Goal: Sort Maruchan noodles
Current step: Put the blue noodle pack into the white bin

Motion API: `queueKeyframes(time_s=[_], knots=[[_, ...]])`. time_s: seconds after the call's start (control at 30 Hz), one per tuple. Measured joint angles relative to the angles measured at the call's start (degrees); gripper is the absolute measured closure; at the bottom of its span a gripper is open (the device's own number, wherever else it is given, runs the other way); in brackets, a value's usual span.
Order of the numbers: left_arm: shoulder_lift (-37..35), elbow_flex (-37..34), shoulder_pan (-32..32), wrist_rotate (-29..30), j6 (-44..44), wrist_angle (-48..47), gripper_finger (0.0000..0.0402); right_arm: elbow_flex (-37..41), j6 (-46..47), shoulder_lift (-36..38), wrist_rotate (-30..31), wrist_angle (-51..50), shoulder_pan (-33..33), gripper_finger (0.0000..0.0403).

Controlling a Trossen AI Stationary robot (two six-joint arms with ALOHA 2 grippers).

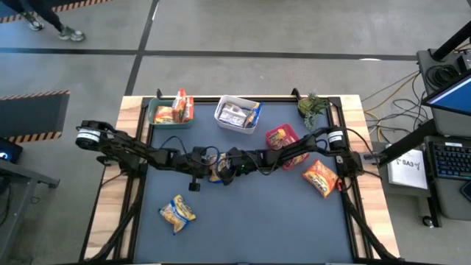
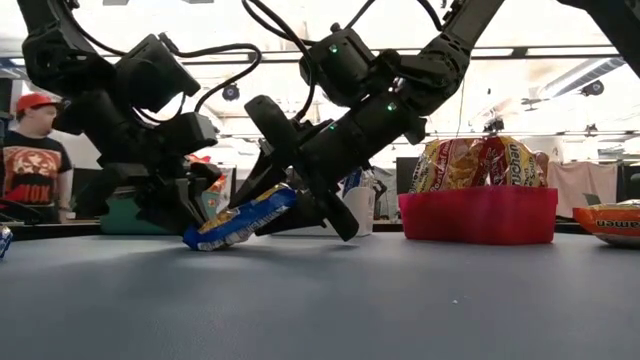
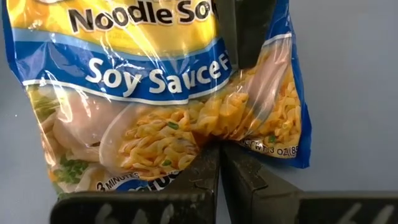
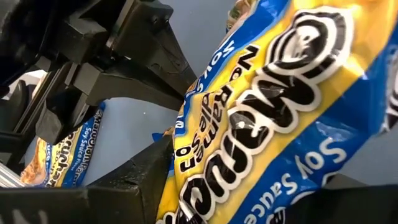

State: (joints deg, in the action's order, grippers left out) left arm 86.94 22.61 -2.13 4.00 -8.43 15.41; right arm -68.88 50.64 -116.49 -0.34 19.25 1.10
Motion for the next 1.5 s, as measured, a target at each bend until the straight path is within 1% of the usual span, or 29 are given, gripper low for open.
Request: queueKeyframes(time_s=[0.13, 0.33, 0.4, 0.53, 0.7, 0.83, 0.93, 1.03, 1.17, 1.33, 1.43, 1.5], knots=[[-0.3, 0.0, 0.0, 0.0, 0.1, 0.6, 0.0385, 0.0, 0.5, 0.1, 0.1, 0.0, 0.0, 0.0216], [-1.3, 0.0, -0.1, 0.1, 0.4, 0.0, 0.0334, -0.1, 1.6, 0.1, 0.4, -0.2, 0.0, 0.0245], [-2.6, 0.0, -0.1, 0.2, 0.4, -1.8, 0.0321, -0.1, 1.4, 0.2, 0.4, -0.3, 0.0, 0.0248], [-7.9, 0.4, -0.1, 0.9, 0.5, -10.1, 0.0307, 0.0, 1.0, 0.6, 0.3, -1.0, 0.0, 0.0251], [-16.3, 0.8, -0.1, 1.1, 1.8, -15.6, 0.0303, 0.0, 0.3, 1.7, 0.3, -1.3, 0.0, 0.0252], [-22.9, 0.7, -0.1, 1.2, 3.1, -19.7, 0.0303, 0.0, -0.8, 3.0, 1.1, -1.4, 0.0, 0.0265], [-27.8, 0.7, -0.1, 1.4, 3.9, -22.5, 0.0303, 0.0, -2.2, 4.8, 2.3, -1.5, 0.1, 0.028], [-32.8, 0.7, -0.1, 1.7, 5.0, -24.3, 0.0303, 0.0, -3.2, 6.8, 4.8, -2.8, 0.1, 0.0291], [-38.5, 0.7, -0.1, 1.7, 6.2, -25.8, 0.0303, 0.0, -4.5, 8.8, 6.9, -4.7, 0.1, 0.0294], [-43.7, 0.7, -0.2, 1.7, 7.9, -26.8, 0.0303, 0.0, -6.7, 11.0, 8.1, -4.6, -0.3, 0.0292], [-45.4, 0.7, -0.2, 1.7, 8.0, -27.2, 0.0303, -1.7, -8.8, 12.8, 10.4, -7.7, -1.4, 0.0292], [-45.9, 0.7, -0.2, 1.7, 8.0, -27.2, 0.0303, -4.2, -11.1, 13.8, 12.2, -12.1, -2.8, 0.0292]])
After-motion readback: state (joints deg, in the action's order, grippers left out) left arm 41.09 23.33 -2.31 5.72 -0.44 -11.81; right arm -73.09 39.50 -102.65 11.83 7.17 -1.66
